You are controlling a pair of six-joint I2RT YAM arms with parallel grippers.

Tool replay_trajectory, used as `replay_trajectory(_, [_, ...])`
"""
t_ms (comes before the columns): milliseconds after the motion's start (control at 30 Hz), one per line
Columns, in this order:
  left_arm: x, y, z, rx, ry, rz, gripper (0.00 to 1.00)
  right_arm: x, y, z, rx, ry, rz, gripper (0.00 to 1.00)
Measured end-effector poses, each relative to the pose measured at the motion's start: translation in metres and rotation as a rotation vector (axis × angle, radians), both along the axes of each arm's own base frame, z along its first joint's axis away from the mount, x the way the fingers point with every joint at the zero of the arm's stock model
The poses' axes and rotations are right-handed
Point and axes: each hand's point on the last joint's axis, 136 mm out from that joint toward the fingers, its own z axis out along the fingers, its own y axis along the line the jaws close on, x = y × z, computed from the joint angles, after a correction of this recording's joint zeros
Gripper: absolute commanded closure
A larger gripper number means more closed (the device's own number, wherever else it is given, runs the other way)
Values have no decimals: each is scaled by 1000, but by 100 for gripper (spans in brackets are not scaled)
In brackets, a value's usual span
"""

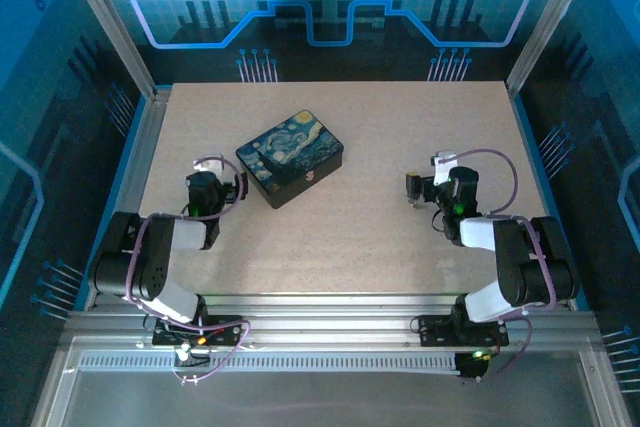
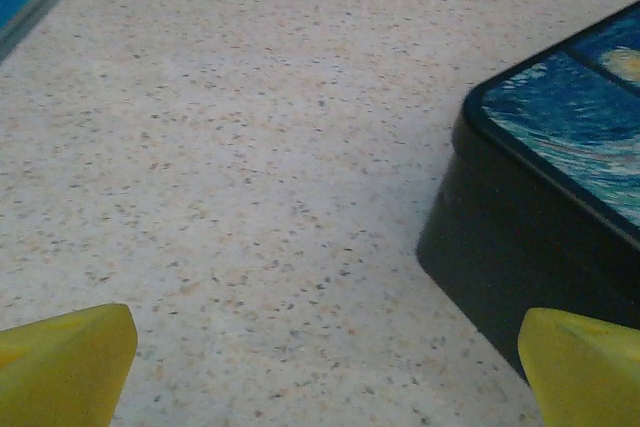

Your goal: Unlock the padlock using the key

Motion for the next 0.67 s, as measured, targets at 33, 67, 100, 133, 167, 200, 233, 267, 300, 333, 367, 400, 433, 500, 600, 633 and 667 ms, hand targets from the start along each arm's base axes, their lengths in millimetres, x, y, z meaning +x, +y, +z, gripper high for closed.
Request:
replay_trajectory(33, [1,-2,1,-6,-7,-12,1,0,-1,1,-2,-4,-4,0])
replay_trajectory(67, [2,-4,4,-11,-18,-21,1,1,-1,2,-4,-8,-6,0])
replay_trajectory(100, [3,-5,6,-13,-27,-26,1,1,-1,2,-5,-10,-6,0])
replay_trajectory(133, [4,-6,8,-17,-38,-34,1,1,-1,3,-5,-13,-6,0])
replay_trajectory(167, [5,-7,10,-19,-45,-39,1,1,-1,3,-6,-13,-5,0])
replay_trajectory(200, [5,-8,11,-21,-48,-42,1,1,-1,3,-6,-13,-5,0])
replay_trajectory(233, [6,-8,11,-22,-52,-45,1,1,-1,3,-6,-13,-5,0])
replay_trajectory(267, [6,-9,12,-23,-56,-47,1,1,-1,3,-6,-13,-5,0])
replay_trajectory(300, [6,-9,13,-24,-58,-49,1,1,-1,3,-6,-13,-5,0])
replay_trajectory(333, [6,-9,13,-24,-59,-50,1,1,-1,3,-6,-13,-5,0])
replay_trajectory(367, [6,-9,13,-24,-59,-51,1,1,-1,3,-6,-13,-5,0])
replay_trajectory(400, [6,-10,13,-26,-59,-54,1,1,-1,2,-6,-12,-5,0])
replay_trajectory(433, [7,-10,13,-28,-59,-58,1,1,-1,3,-6,-13,-5,0])
replay_trajectory(500, [7,-10,13,-30,-59,-59,1,1,-1,2,-6,-12,-5,0])
replay_trajectory(600, [7,-10,13,-31,-59,-60,1,1,-1,2,-6,-12,-5,0])
replay_trajectory(633, [7,-11,13,-31,-59,-62,1,1,-1,3,-6,-13,-5,0])
replay_trajectory(667, [7,-11,13,-32,-59,-62,1,1,-1,3,-6,-13,-5,0])
